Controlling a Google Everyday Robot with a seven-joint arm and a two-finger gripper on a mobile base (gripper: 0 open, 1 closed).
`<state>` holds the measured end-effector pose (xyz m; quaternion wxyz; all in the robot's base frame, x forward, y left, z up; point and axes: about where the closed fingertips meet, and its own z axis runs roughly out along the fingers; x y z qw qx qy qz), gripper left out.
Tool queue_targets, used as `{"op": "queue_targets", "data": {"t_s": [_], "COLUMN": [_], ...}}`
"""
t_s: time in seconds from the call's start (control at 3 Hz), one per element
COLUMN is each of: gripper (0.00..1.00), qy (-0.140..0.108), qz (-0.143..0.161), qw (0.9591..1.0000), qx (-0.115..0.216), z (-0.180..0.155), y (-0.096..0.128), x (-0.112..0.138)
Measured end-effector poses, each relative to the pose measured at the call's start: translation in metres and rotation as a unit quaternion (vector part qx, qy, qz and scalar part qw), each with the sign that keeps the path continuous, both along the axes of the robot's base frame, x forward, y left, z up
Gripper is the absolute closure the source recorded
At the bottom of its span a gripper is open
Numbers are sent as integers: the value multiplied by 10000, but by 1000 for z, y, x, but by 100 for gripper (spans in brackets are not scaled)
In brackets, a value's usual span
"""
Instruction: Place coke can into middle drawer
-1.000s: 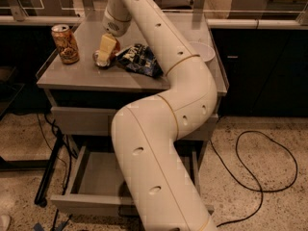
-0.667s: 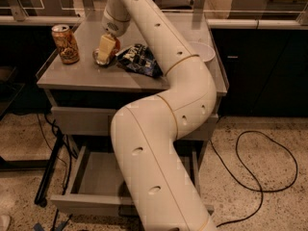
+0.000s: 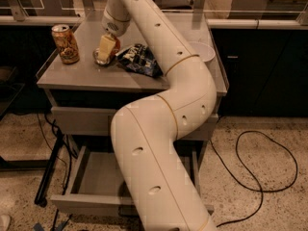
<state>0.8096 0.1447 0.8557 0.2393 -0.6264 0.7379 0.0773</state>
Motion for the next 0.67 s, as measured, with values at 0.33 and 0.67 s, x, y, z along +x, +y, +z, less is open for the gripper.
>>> {"op": "queue_targets", "data": {"t_s": [0.33,0.67], "gripper": [100,100], "qy": [-24,-343], "qz": [6,77], "qw": [10000,9994], "qx": [19,61], "z": [-1,18], "y": [2,4], "x": [2,7]}}
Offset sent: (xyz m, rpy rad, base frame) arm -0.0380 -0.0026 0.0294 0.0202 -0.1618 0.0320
